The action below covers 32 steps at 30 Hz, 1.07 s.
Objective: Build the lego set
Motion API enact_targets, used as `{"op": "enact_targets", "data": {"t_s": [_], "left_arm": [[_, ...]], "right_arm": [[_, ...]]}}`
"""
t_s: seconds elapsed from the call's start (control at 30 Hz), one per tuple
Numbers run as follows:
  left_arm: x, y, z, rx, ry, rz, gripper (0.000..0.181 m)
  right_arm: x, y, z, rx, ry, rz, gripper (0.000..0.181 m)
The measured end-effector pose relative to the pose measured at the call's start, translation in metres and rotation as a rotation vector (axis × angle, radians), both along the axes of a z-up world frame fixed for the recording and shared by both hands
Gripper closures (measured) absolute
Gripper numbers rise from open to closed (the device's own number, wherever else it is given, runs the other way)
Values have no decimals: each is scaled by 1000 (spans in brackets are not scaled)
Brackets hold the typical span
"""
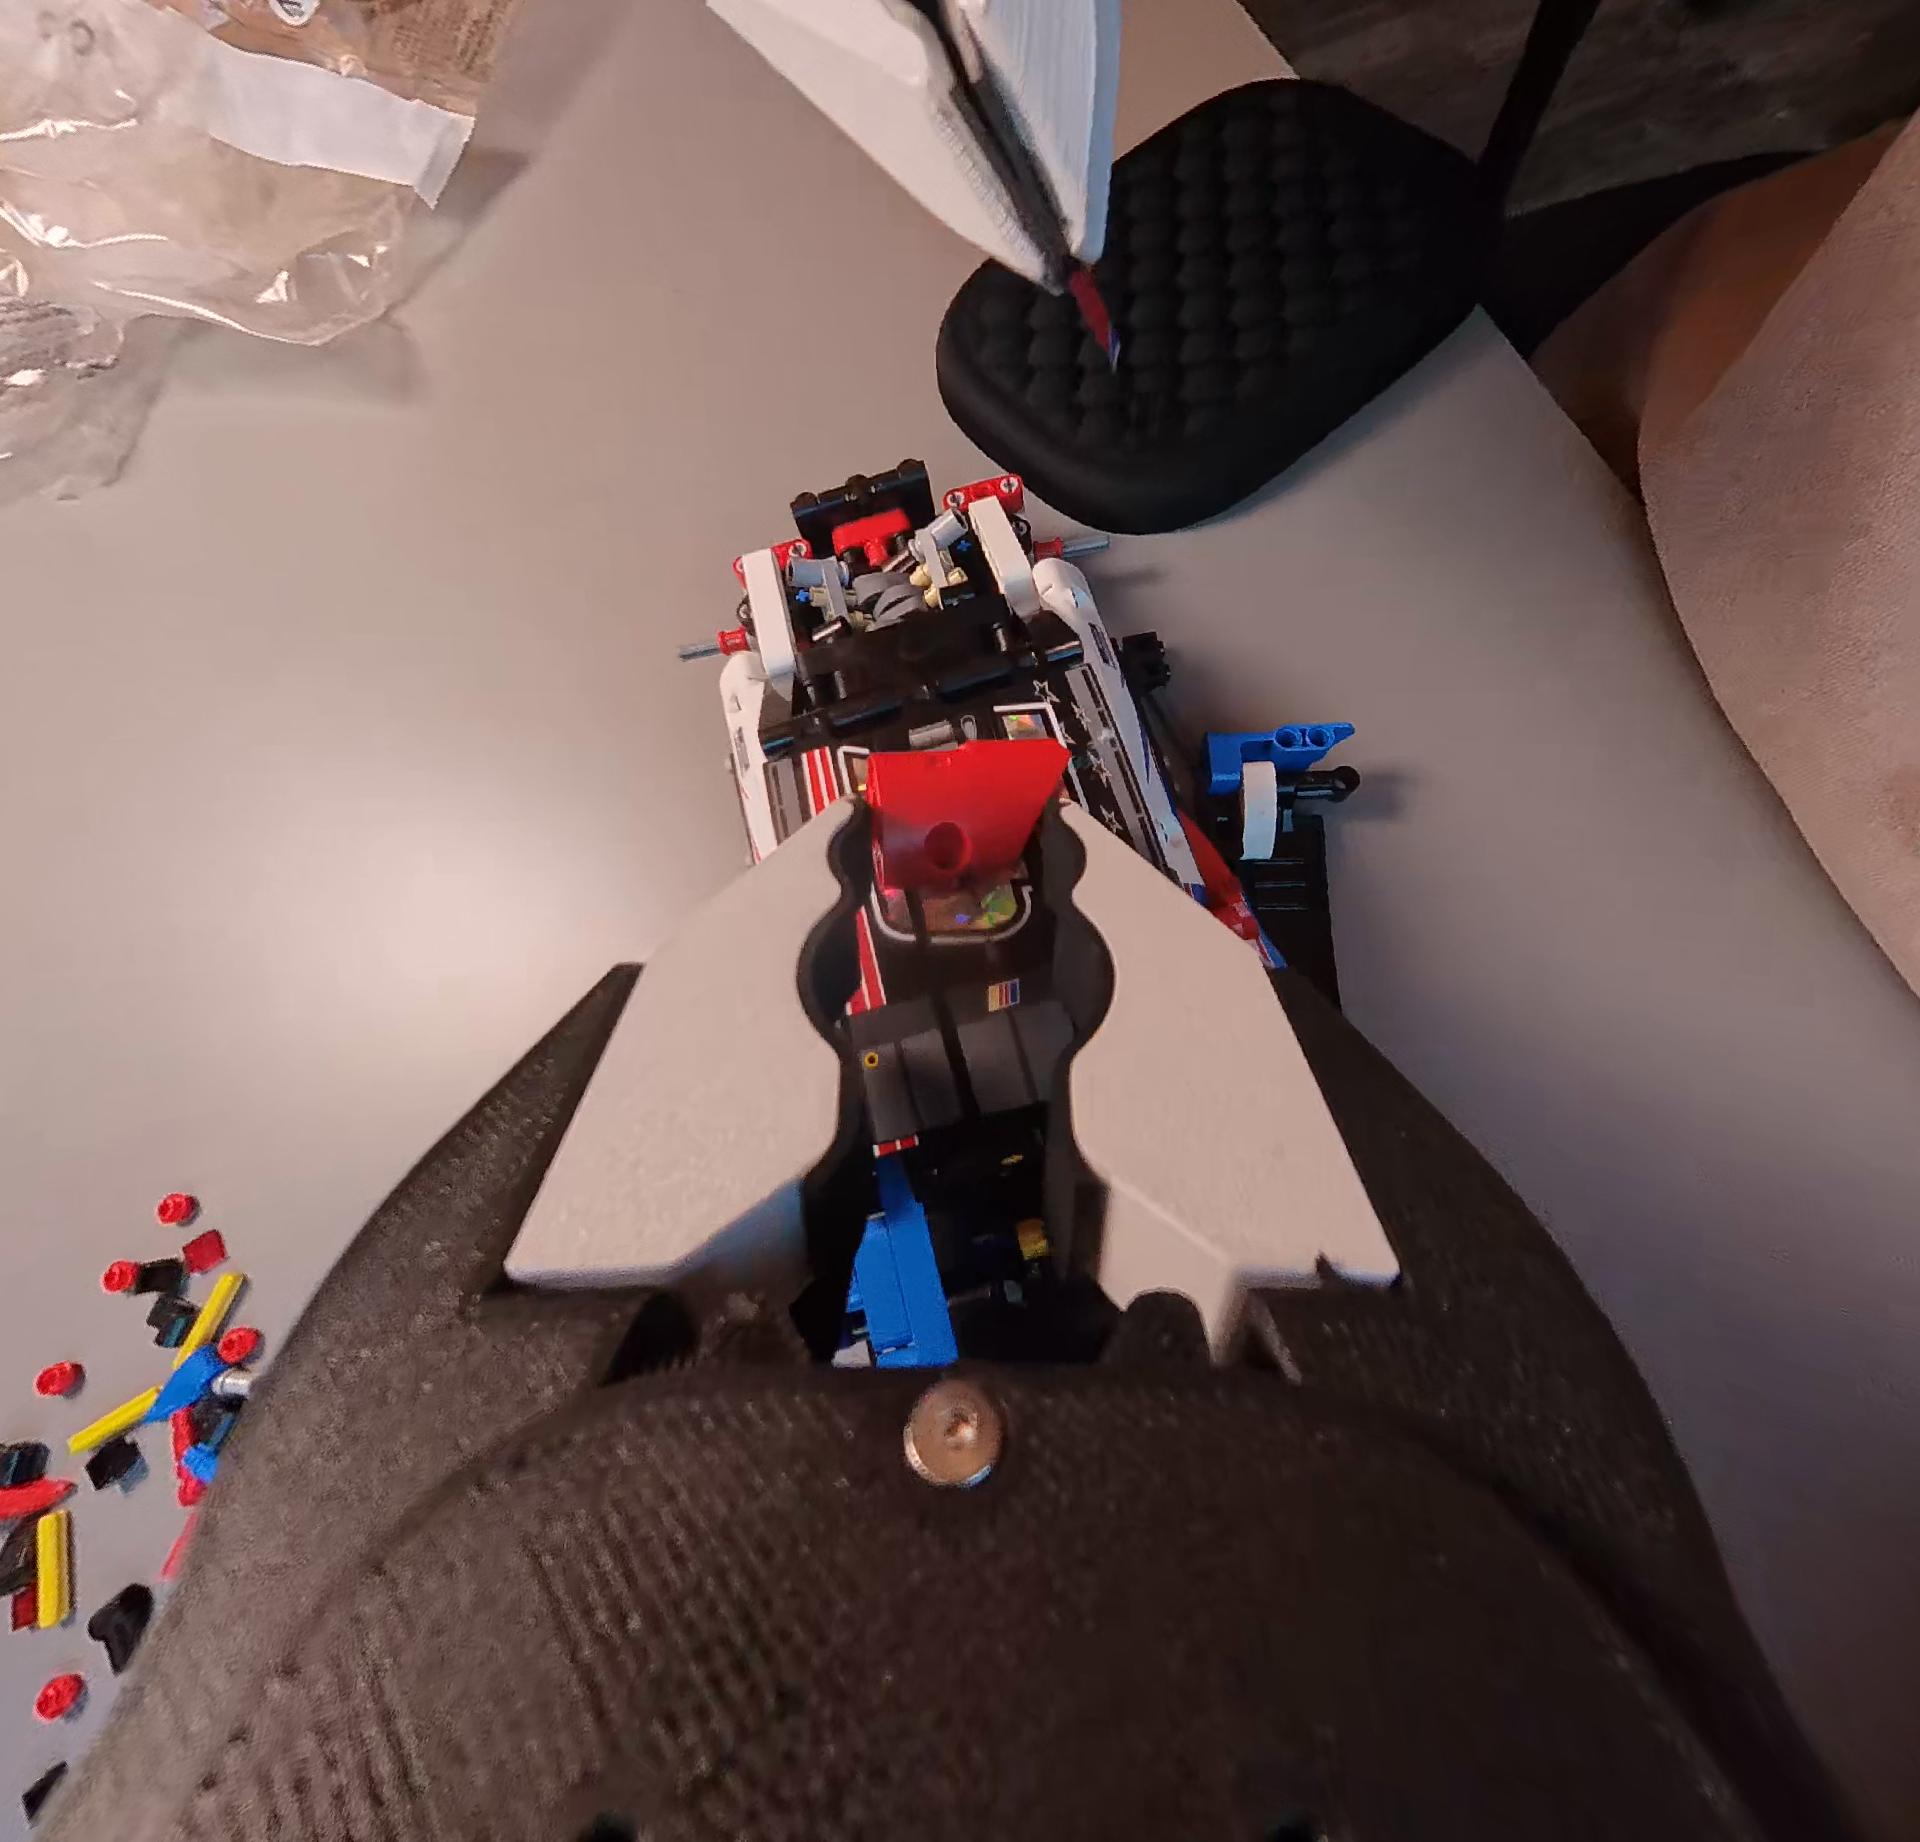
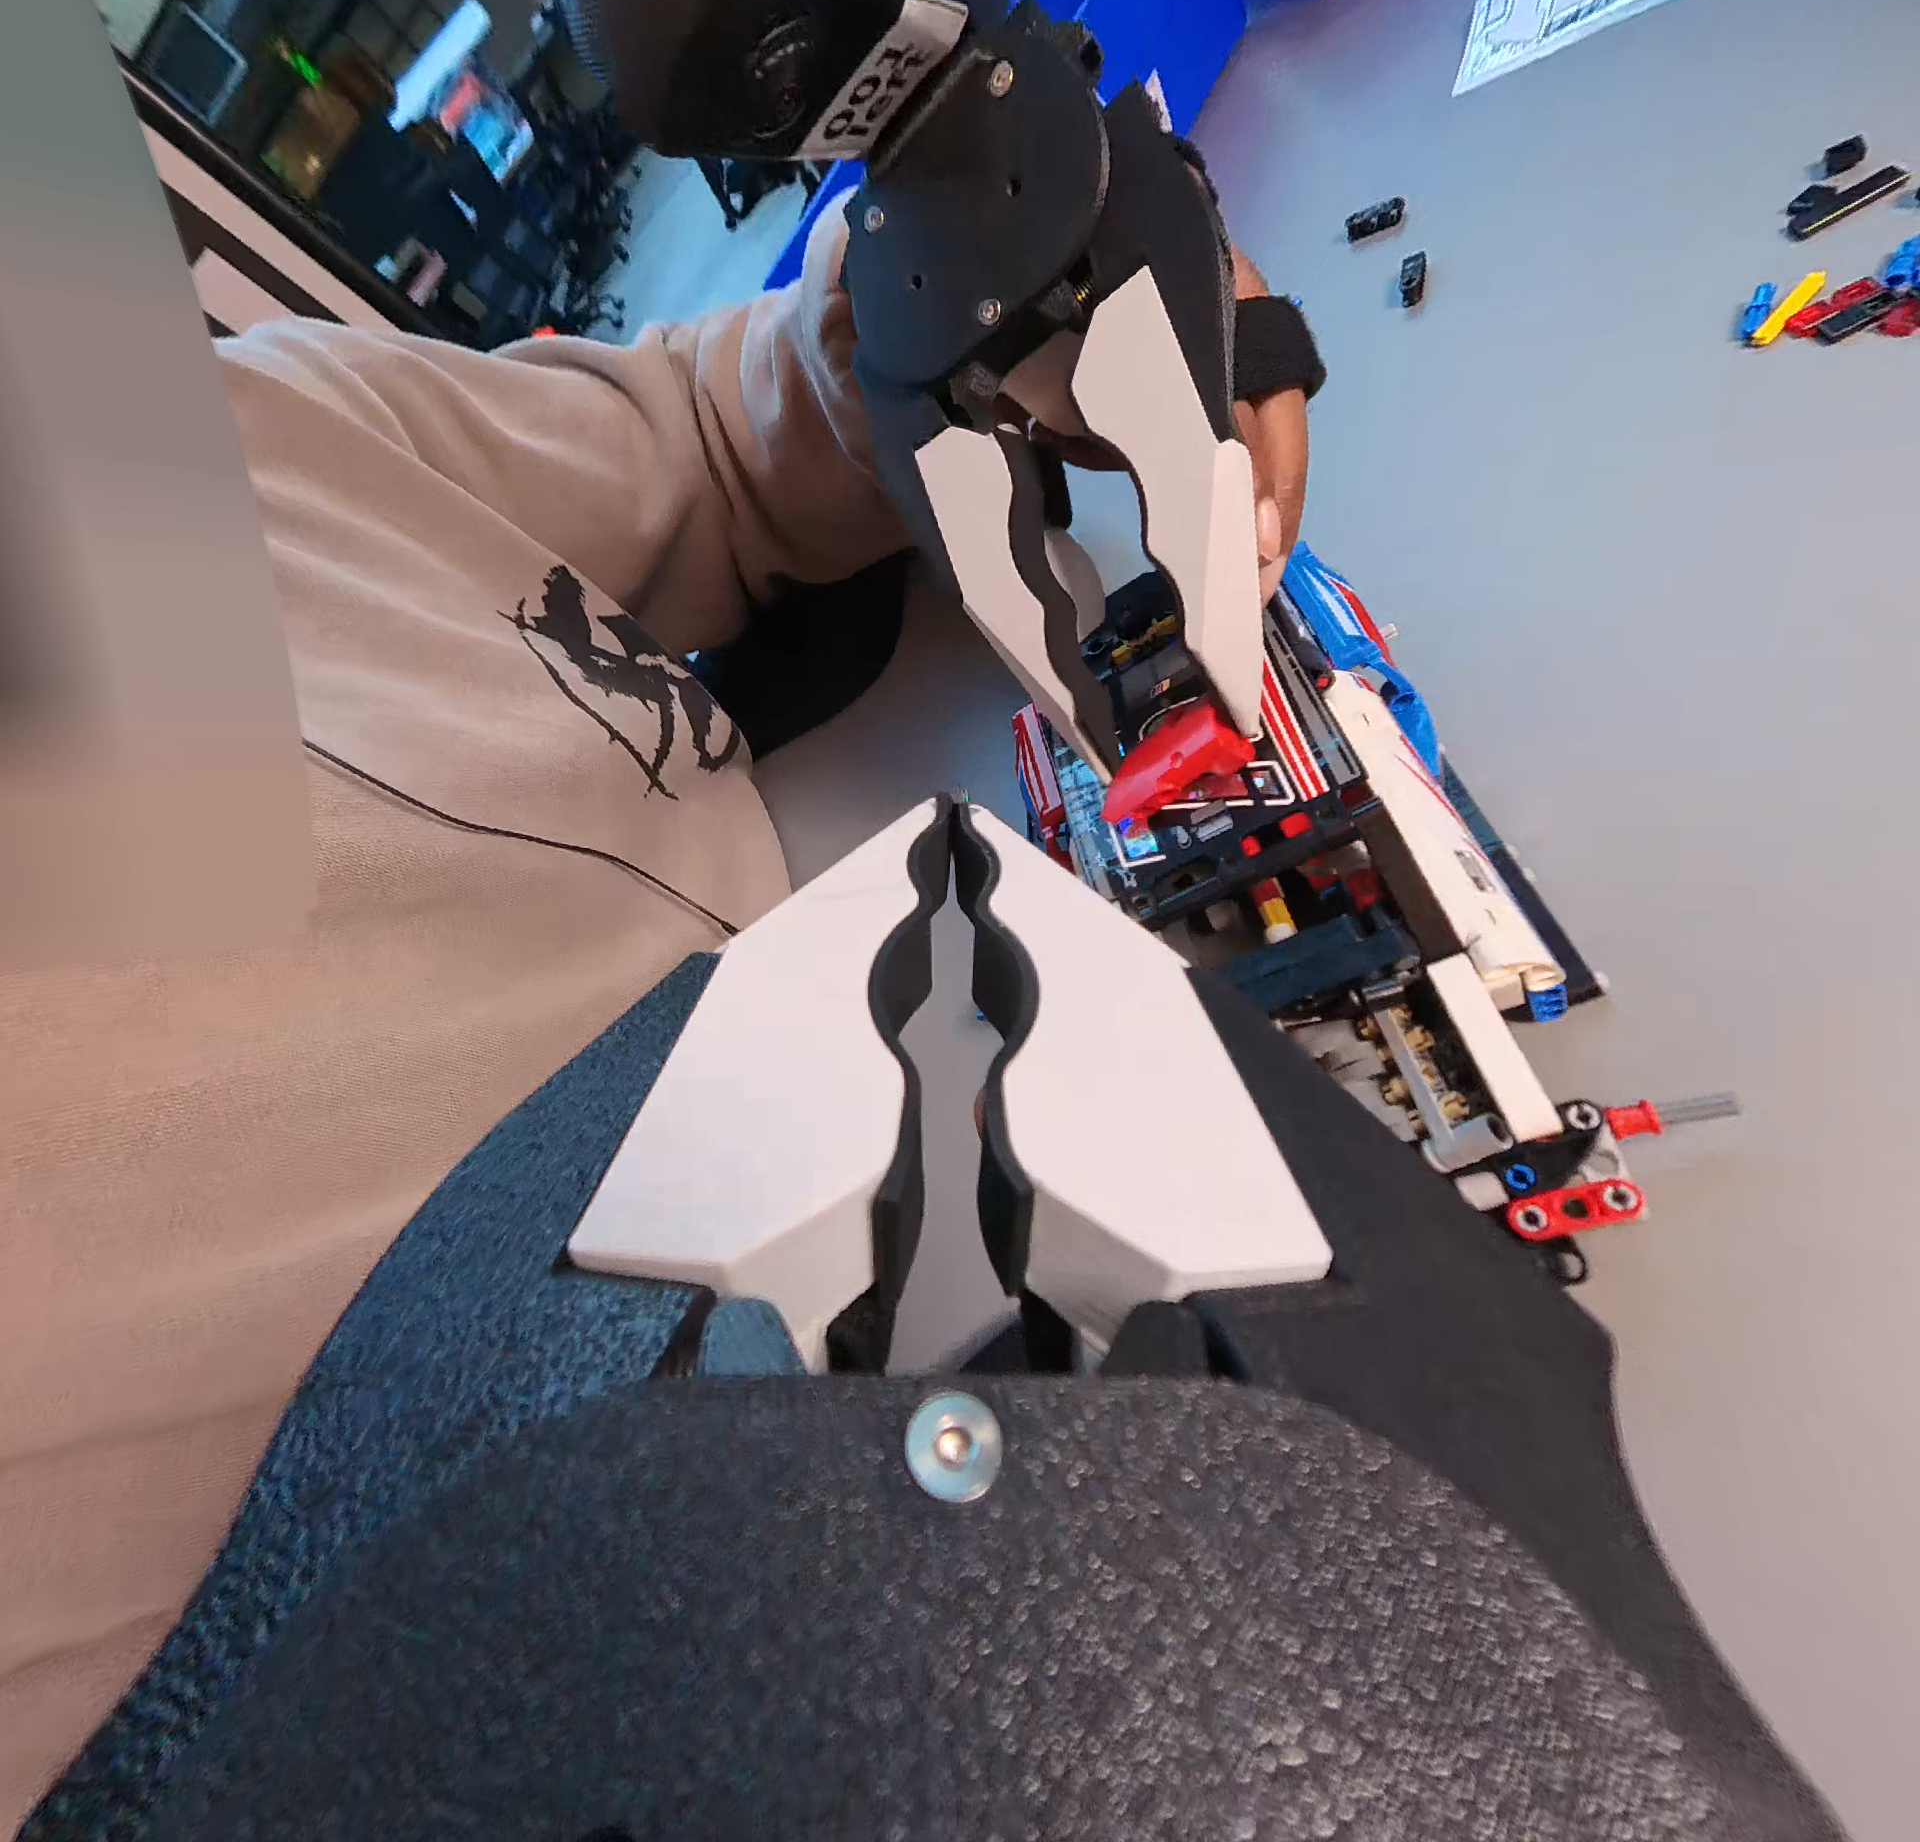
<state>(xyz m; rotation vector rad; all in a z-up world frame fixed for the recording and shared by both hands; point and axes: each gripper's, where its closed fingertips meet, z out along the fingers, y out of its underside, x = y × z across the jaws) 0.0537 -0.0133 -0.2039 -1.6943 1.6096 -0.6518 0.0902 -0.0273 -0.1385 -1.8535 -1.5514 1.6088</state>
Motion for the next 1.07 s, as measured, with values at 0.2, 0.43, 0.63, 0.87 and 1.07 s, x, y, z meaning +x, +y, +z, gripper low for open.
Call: {"op": "enact_targets", "data": {"t_s": [0.2, 0.43, 0.63, 0.87, 1.07], "left_arm": [[2, 4, 2, -9, -31, -44, 146], [0, 5, 4, -3, -85, -38, 142], [2, 5, 1, -3, -94, -66, 152], [1, 3, 0, -22, -96, -110, 153], [1, 2, 0, -36, -102, -130, 153]], "right_arm": [[-16, 7, -9, -10, -84, 61, 181], [-28, 13, -20, -46, -143, 118, 181], [-35, 15, -26, -80, -153, 154, 181], [-37, 16, -30, -152, -132, 155, 181], [-39, 14, -33, -196, -119, 160, 181]]}}
